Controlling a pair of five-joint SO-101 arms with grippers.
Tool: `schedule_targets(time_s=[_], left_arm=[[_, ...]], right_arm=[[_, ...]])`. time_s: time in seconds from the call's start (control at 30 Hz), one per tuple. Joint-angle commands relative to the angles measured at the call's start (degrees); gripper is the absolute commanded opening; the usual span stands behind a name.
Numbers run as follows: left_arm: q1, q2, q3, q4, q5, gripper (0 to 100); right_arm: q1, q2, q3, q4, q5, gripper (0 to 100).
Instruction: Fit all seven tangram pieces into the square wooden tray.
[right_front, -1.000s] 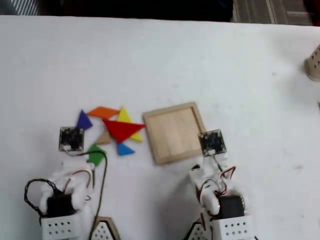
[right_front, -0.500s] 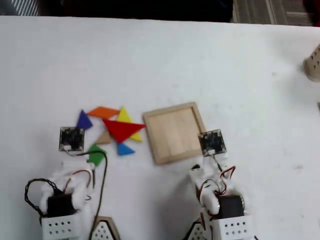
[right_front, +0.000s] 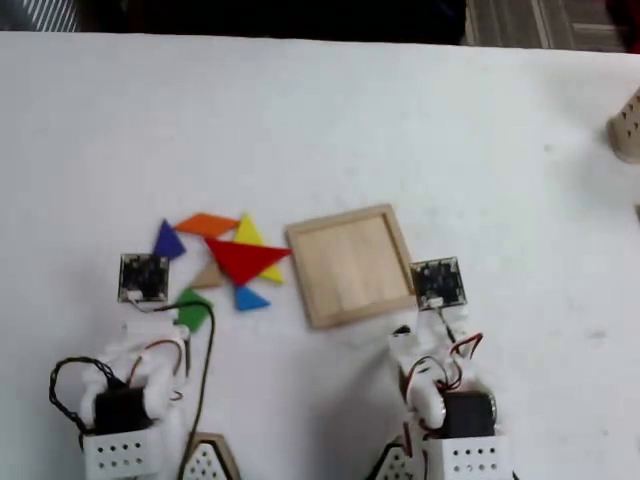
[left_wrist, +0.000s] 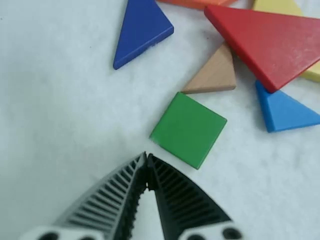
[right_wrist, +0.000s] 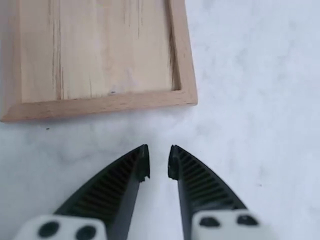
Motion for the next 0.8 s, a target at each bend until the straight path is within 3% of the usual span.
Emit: schedule_targets(time_s=[0.0,0.23,0.4,0.77], left_arm=[[0.92,-0.22,-0.18,0.44,-0.35,2],[0.92,-0.22,-0.18,0.44,-0.35,2],[0.92,-0.22,-0.18,0.44,-0.35,2],[1.10,-0.22,-0.18,0.44,-0.44,2]], right_arm=[[0.40,-0.48,-3.60,-4.00,-0.09,7.7],[0.84,-0.48,-12.31,-10.15,0.79,7.7],[-5.67,-0.48,-12.40,-10.15,13.98,8.0],[-21.05,5.14,-13.10,-20.79,12.04,8.0]])
